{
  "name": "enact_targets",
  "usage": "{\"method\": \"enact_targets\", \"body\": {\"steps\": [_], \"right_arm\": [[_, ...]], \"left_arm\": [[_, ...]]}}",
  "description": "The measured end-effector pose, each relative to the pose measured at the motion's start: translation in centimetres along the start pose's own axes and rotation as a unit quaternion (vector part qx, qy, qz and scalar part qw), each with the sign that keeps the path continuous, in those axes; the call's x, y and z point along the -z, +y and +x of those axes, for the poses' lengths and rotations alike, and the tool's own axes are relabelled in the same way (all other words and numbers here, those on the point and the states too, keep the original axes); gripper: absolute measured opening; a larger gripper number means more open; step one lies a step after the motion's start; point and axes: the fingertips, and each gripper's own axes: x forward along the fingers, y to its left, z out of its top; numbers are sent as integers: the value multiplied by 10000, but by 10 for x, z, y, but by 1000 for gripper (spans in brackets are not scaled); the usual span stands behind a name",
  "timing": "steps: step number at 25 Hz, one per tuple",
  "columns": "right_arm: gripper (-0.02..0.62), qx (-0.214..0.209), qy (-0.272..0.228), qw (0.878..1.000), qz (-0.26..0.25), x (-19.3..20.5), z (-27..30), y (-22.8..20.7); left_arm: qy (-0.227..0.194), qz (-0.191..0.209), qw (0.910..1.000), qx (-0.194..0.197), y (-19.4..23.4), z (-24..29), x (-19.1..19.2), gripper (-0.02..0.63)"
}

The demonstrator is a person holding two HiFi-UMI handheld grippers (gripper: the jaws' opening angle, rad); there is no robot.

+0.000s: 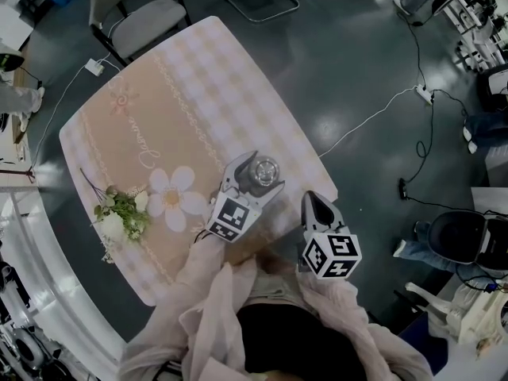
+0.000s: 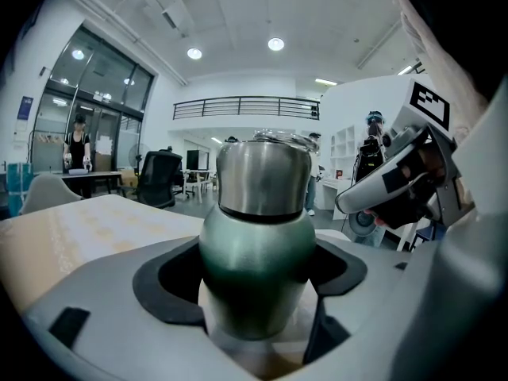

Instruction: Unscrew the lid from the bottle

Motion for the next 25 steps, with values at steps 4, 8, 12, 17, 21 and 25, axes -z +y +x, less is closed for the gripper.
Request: {"method": "enact_targets", "body": {"steps": [4, 8, 12, 17, 21, 25], "right_arm": [[12, -54, 9, 10000, -36, -1, 0, 1], [12, -135, -1, 9999, -67, -3, 1, 2], [12, -257, -35, 9996, -123, -6, 3, 5], [12, -405, -89, 9989, -209, -11, 4, 13], [12, -549, -149, 9980, -282, -16, 0, 27], [12, -707, -183, 9967, -359, -21, -7, 43]], "left_arm": [[61, 155, 9999, -24, -2, 0, 2, 403], [195, 364, 9991, 40, -9, 0, 5, 403], [205, 363, 9991, 5, -13, -5, 2, 403], [189, 369, 9990, -162, -12, -19, -7, 403], [111, 269, 9990, -325, -8, -40, -15, 403], [-29, 223, 9987, -465, -6, -67, -31, 403]]}}
